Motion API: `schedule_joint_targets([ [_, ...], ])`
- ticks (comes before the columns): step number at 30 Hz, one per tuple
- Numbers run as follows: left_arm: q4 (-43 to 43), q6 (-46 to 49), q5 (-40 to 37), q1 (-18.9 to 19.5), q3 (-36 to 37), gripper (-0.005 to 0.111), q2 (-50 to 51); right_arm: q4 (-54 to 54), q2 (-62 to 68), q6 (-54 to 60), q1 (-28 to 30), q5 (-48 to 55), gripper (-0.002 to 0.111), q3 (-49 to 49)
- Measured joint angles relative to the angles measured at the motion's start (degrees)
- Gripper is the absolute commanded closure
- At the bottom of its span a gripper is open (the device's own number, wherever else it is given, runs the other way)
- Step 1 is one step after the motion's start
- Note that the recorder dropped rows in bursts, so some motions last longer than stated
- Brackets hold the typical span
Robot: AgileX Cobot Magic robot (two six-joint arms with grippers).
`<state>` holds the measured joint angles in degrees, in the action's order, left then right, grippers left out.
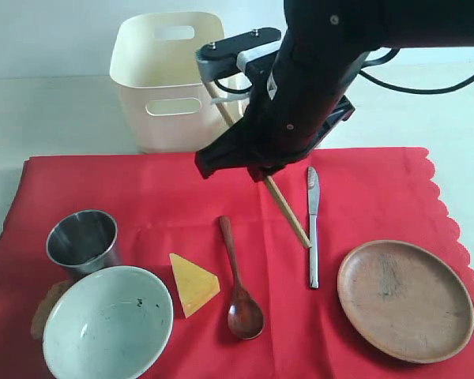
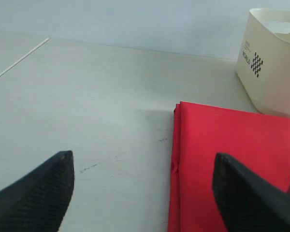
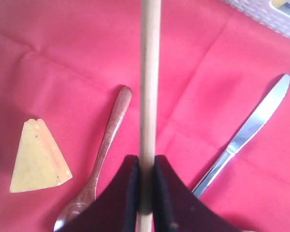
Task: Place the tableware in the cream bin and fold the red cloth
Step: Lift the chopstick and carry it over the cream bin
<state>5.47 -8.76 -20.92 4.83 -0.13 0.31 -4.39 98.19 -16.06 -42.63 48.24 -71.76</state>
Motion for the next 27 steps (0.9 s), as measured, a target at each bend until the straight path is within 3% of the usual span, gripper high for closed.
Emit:
schedule_joint_targets([
  [19,0.00,0.00,0.00,0.00,0.00,0.031,0.00,0.00,-3.92,0.00,0.00,0.24,0.108,-0.12],
  [27,0.00,0.00,0.00,0.00,0.08,0.031,0.00,0.41,-4.05,0.00,0.00,0.34,0.108,-5.84],
])
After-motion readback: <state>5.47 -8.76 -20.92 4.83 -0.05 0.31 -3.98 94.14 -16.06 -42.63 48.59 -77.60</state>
